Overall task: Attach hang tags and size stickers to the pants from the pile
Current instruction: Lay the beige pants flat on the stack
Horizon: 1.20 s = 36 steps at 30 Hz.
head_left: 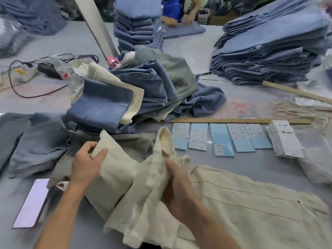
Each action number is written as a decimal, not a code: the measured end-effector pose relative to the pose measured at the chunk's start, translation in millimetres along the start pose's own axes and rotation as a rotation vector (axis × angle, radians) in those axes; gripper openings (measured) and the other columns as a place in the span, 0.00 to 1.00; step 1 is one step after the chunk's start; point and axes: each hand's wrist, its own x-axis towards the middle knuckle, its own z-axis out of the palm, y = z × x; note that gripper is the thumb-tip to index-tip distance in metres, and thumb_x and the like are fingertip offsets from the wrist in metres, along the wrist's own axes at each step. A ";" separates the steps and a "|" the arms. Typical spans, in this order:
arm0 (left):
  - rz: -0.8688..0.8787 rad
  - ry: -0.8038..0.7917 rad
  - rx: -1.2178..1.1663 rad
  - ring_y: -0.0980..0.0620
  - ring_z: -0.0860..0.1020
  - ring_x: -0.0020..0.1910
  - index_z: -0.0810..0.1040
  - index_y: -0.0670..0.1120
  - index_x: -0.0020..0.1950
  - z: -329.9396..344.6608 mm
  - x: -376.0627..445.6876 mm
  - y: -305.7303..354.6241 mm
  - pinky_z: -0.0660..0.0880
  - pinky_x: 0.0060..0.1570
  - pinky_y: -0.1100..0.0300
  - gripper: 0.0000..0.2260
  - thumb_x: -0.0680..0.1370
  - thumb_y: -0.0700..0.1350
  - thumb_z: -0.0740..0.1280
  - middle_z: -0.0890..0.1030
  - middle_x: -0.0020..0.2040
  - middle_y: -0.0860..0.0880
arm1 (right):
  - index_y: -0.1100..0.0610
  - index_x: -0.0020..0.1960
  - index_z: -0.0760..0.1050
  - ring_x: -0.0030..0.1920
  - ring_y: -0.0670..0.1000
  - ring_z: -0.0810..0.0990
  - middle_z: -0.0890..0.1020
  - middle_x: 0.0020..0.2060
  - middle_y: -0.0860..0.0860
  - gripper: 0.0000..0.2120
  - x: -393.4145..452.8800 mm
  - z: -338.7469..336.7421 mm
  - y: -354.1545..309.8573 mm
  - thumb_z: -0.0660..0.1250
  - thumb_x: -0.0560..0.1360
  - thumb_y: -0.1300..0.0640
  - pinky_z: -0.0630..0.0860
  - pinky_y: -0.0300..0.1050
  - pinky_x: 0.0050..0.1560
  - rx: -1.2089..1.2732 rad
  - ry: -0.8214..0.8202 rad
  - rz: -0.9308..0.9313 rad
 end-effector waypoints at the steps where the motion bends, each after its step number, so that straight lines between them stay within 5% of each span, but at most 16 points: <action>1: -0.008 -0.010 -0.003 0.47 0.79 0.42 0.79 0.52 0.47 -4.5 1.8 0.9 0.73 0.43 0.51 0.05 0.77 0.49 0.74 0.83 0.42 0.53 | 0.50 0.63 0.81 0.57 0.55 0.85 0.86 0.57 0.53 0.19 20.5 25.9 14.0 0.59 0.82 0.42 0.83 0.55 0.53 -0.057 -0.047 0.009; 6: -0.133 -0.215 0.067 0.63 0.78 0.35 0.80 0.49 0.40 -29.3 6.4 5.0 0.69 0.35 0.71 0.18 0.81 0.59 0.63 0.82 0.33 0.55 | 0.37 0.77 0.60 0.72 0.49 0.71 0.68 0.75 0.44 0.28 82.5 108.2 73.0 0.52 0.80 0.30 0.73 0.58 0.69 -0.378 -0.205 0.055; 10: -0.173 -0.261 0.239 0.51 0.78 0.41 0.76 0.44 0.44 -32.7 8.4 2.0 0.67 0.37 0.60 0.17 0.78 0.58 0.70 0.79 0.40 0.49 | 0.43 0.80 0.57 0.73 0.48 0.68 0.65 0.76 0.44 0.32 90.8 117.1 90.8 0.52 0.81 0.31 0.67 0.56 0.75 -0.387 -0.145 0.080; 13: -0.080 -0.229 0.288 0.41 0.76 0.41 0.75 0.41 0.42 -54.3 20.5 -2.8 0.67 0.38 0.50 0.15 0.77 0.49 0.75 0.79 0.38 0.43 | 0.45 0.78 0.65 0.71 0.44 0.72 0.68 0.75 0.43 0.23 69.1 95.2 84.3 0.58 0.84 0.42 0.73 0.52 0.71 -0.338 -0.220 -0.004; 16: -0.053 -0.131 0.343 0.48 0.79 0.35 0.80 0.49 0.44 -117.1 59.6 -15.6 0.76 0.38 0.56 0.19 0.68 0.62 0.79 0.82 0.34 0.51 | 0.50 0.68 0.77 0.59 0.48 0.82 0.80 0.63 0.51 0.15 43.9 44.1 64.0 0.64 0.83 0.54 0.80 0.50 0.58 -0.309 -0.026 -0.159; 21: -0.204 -0.040 0.450 0.41 0.82 0.40 0.81 0.50 0.51 -201.7 149.2 -108.6 0.79 0.42 0.41 0.33 0.60 0.75 0.76 0.84 0.44 0.45 | 0.56 0.56 0.84 0.45 0.53 0.84 0.84 0.48 0.58 0.10 12.8 -45.3 50.3 0.64 0.82 0.61 0.80 0.46 0.42 -0.257 0.263 -0.272; 26: -0.281 -0.139 0.556 0.43 0.76 0.34 0.74 0.46 0.35 -154.1 146.9 -170.3 0.70 0.37 0.49 0.42 0.55 0.86 0.61 0.77 0.32 0.46 | 0.60 0.51 0.82 0.38 0.54 0.80 0.83 0.44 0.60 0.09 8.3 -94.9 83.4 0.65 0.80 0.70 0.75 0.47 0.37 -0.467 0.425 -0.164; 30: -0.411 -0.329 0.422 0.42 0.78 0.56 0.79 0.48 0.63 -148.4 135.0 -246.5 0.74 0.57 0.43 0.34 0.66 0.69 0.76 0.81 0.59 0.46 | 0.57 0.48 0.83 0.35 0.52 0.84 0.85 0.40 0.55 0.10 -4.5 -113.4 93.3 0.68 0.77 0.69 0.78 0.43 0.36 -0.629 0.474 -0.182; 33: -0.296 -0.236 0.422 0.42 0.79 0.53 0.83 0.51 0.54 -158.2 137.4 -257.7 0.73 0.53 0.42 0.21 0.66 0.54 0.84 0.83 0.53 0.47 | 0.55 0.48 0.83 0.33 0.54 0.81 0.84 0.39 0.57 0.12 -8.4 -123.3 98.6 0.69 0.76 0.71 0.79 0.52 0.41 -0.688 0.529 -0.238; 36: -0.299 -0.086 0.421 0.29 0.79 0.50 0.78 0.42 0.53 -161.5 156.8 -230.7 0.73 0.51 0.33 0.10 0.76 0.39 0.76 0.81 0.49 0.32 | 0.45 0.48 0.81 0.36 0.46 0.81 0.84 0.46 0.52 0.18 0.0 -111.2 112.0 0.71 0.73 0.69 0.80 0.43 0.42 -1.012 0.415 -0.450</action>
